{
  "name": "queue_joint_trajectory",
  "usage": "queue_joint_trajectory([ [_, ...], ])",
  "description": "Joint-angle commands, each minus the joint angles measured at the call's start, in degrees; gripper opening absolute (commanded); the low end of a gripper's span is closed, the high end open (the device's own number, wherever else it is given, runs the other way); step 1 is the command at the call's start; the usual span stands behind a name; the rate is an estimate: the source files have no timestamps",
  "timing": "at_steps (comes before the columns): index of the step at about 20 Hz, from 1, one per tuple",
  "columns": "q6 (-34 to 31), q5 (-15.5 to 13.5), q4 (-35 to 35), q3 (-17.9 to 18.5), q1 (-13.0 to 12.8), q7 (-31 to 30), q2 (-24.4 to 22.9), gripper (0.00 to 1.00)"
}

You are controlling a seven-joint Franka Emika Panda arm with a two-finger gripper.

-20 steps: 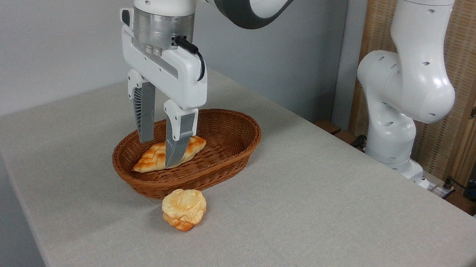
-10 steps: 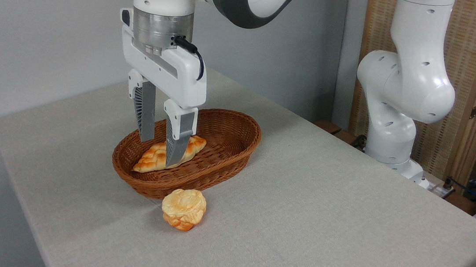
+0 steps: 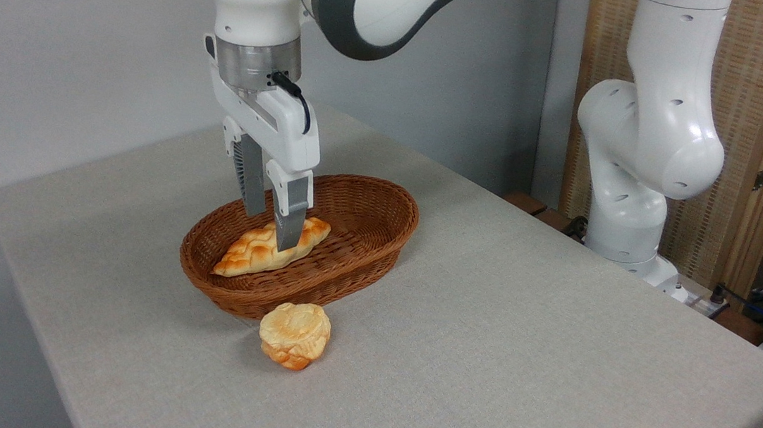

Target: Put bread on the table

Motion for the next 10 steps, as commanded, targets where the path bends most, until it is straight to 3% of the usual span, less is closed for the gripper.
queue_joint_trajectory([
  [1, 0.36, -1.74, -2.19, 0.37, -2.71, -1.22, -0.81, 1.00],
  [10, 1.50, -1.74, -3.07, 0.37, -6.58, -2.88, 3.40, 1.00],
])
